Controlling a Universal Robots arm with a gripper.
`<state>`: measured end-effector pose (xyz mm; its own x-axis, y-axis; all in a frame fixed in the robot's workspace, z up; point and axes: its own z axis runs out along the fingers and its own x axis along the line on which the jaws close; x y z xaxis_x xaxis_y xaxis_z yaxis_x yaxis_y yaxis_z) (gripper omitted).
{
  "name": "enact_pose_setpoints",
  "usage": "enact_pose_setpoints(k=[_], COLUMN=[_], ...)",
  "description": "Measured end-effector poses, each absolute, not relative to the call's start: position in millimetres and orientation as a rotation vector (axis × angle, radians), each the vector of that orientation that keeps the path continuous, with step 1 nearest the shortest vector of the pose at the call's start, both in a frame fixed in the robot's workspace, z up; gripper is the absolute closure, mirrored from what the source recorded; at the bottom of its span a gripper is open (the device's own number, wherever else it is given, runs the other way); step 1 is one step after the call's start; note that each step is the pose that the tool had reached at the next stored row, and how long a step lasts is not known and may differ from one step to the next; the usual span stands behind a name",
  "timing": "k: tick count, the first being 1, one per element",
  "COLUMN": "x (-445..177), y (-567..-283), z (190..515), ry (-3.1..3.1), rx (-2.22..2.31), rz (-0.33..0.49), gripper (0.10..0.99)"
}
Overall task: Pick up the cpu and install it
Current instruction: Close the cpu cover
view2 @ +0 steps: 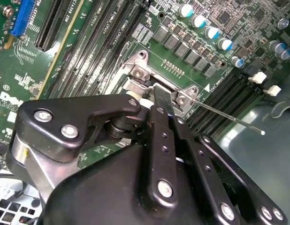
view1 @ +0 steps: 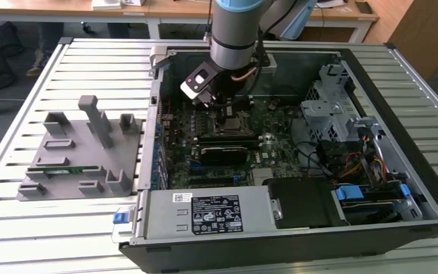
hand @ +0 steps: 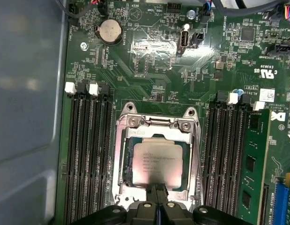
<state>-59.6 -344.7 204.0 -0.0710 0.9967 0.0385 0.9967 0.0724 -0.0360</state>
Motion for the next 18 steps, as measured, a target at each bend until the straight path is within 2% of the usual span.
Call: enact_pose_setpoints(k=[18], x=[-56.2], y=[-344.7], z=[204.5], ry=[-2.261], rx=[-2.104], rz=[-0.001], gripper=[0.980])
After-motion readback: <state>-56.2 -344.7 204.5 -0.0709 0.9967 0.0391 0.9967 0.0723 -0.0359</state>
